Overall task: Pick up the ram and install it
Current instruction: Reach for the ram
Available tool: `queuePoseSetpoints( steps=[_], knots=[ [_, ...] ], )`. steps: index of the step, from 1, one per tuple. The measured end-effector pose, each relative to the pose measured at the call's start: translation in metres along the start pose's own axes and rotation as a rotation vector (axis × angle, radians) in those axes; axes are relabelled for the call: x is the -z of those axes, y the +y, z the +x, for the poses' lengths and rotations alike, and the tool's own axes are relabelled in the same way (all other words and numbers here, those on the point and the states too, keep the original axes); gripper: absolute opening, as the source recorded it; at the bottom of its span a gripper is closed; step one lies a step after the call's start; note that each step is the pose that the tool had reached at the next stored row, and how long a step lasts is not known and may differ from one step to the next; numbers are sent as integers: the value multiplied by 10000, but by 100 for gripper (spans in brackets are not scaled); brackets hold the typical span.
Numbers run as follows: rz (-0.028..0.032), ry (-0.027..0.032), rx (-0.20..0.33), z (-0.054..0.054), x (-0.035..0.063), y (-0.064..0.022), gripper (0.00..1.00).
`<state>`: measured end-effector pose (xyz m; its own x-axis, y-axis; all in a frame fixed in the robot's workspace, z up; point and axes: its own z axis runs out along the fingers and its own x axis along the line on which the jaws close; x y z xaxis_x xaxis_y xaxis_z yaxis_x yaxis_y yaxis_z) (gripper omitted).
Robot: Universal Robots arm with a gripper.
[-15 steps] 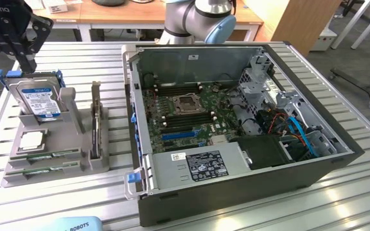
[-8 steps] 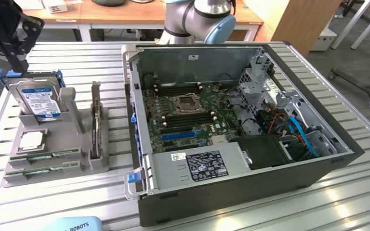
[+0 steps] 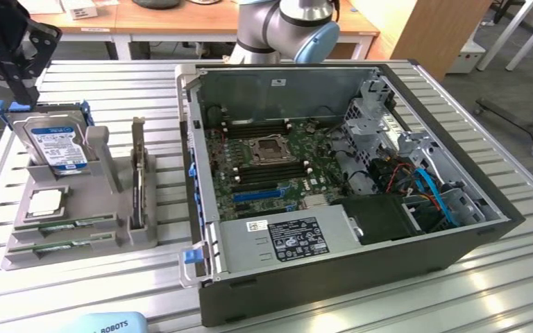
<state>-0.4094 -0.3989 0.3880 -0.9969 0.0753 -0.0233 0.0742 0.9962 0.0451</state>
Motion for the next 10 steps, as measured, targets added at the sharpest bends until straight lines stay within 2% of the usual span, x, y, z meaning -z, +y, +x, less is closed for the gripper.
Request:
queuePoseSetpoints(
  steps=[3, 10],
  knots=[
    [0, -1, -1, -2, 1, -29, 10],
    [-1, -1, 0, -12, 6, -159, 10]
  ],
)
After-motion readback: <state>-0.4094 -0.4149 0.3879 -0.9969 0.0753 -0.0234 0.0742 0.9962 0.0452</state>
